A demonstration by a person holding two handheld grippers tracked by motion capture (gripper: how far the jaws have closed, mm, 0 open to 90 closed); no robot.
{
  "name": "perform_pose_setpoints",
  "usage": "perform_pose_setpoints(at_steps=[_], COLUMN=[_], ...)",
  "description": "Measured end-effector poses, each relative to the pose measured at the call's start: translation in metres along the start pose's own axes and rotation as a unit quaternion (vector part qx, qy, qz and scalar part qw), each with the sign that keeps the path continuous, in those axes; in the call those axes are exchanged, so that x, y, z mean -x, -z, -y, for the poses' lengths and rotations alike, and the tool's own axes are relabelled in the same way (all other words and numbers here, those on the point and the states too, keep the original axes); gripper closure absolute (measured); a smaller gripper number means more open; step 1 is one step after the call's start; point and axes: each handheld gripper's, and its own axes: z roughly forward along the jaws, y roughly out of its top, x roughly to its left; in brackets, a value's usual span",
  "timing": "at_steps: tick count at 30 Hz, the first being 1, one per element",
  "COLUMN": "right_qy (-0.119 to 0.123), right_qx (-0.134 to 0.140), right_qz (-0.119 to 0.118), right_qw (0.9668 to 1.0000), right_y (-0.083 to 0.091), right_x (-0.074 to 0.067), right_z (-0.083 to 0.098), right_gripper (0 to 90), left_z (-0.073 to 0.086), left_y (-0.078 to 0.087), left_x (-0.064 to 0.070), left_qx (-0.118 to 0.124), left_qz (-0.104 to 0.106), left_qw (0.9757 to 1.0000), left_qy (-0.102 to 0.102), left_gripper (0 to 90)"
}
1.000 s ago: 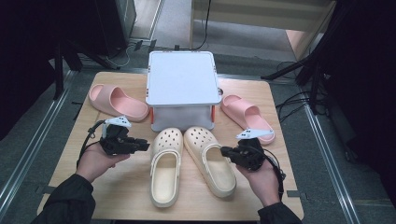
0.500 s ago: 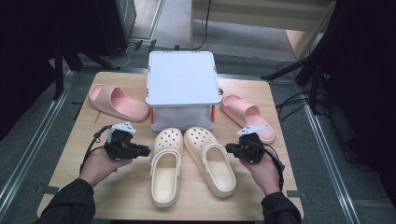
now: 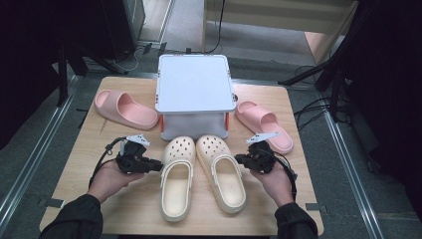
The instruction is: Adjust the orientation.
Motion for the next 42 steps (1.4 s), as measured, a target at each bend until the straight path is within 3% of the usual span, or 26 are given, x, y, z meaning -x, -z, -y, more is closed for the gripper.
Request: perform_pose_setpoints(at_steps=[4, 19, 22, 25, 33, 37, 42], right_qy=[0.006, -0.002, -0.022, -0.024, -0.038, -0.037, -0.010], right_qx=[-0.008, -0.001, 0.004, 0.018, 0.067, 0.081, 0.095], right_qz=[-0.001, -0.006, -0.018, -0.021, -0.031, -0.043, -0.044], right_qw=[1.0000, 1.0000, 0.9996, 0.9993, 0.9965, 0.9951, 0.9944], right_y=[-0.004, -0.007, -0.006, -0.002, 0.024, 0.036, 0.044], right_x=[-0.004, -0.007, -0.002, -0.001, -0.015, -0.027, -0.043], right_z=[0.000, -0.001, 0.000, 0.000, -0.003, -0.003, -0.002], right_gripper=[84.7, 84.9, 81.7, 79.7, 72.9, 70.2, 67.5], left_z=[0.000, -0.005, -0.005, -0.007, -0.021, -0.031, -0.046], left_y=[-0.002, -0.013, -0.006, 0.003, 0.022, 0.031, 0.040], left_x=[0.002, 0.018, 0.011, 0.009, 0.020, 0.022, 0.023], left_qx=[0.002, -0.011, 0.006, 0.025, 0.033, 0.038, 0.035], left_qz=[0.006, 0.044, 0.041, 0.038, 0.021, 0.031, 0.021], left_qw=[1.0000, 0.9987, 0.9991, 0.9990, 0.9987, 0.9985, 0.9987], left_qy=[0.005, -0.023, -0.006, -0.007, -0.032, -0.024, -0.030], left_gripper=[78.9, 78.1, 76.7, 76.7, 77.3, 78.1, 78.3])
